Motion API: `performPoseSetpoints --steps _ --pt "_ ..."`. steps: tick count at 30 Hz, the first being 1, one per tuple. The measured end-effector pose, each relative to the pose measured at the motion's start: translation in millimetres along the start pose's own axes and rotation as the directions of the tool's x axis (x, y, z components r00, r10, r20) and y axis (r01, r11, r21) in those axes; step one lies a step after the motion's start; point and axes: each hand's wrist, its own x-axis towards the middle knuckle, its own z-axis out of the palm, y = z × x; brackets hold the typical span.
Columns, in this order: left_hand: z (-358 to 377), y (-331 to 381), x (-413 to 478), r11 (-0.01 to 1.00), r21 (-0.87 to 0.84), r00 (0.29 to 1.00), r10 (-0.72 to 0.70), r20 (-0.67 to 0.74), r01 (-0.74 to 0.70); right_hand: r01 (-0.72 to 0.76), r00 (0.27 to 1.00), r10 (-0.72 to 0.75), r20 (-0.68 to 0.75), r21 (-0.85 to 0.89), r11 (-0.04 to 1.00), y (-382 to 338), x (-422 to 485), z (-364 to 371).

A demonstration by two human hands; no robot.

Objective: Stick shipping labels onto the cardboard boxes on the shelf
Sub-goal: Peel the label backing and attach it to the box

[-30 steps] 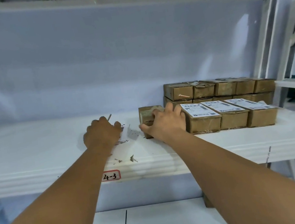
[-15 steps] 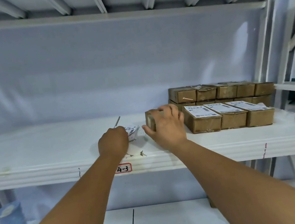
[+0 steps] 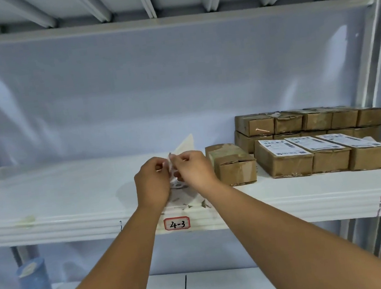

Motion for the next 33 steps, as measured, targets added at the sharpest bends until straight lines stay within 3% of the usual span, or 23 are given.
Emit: performPoseSetpoints --steps 5,11,33 --pt "0.2 -0.9 1.4 0.999 -0.042 0.98 0.029 0.198 -0.021 -0.033 0.999 0.034 0.0 0.251 0.967 16.7 2.4 6.9" --pt "-3.2 -1.5 1.5 0.999 -0.049 0.975 0.02 0.22 -0.009 -0.131 0.988 0.058 0.142 0.58 0.804 18.5 0.8 -0.9" --pt "-4.5 -0.2 -2.7 0.996 -0.083 0.985 0.044 0.165 -0.03 -0.221 0.974 0.167 0.152 0.785 0.578 11.6 -5.4 -8.2"
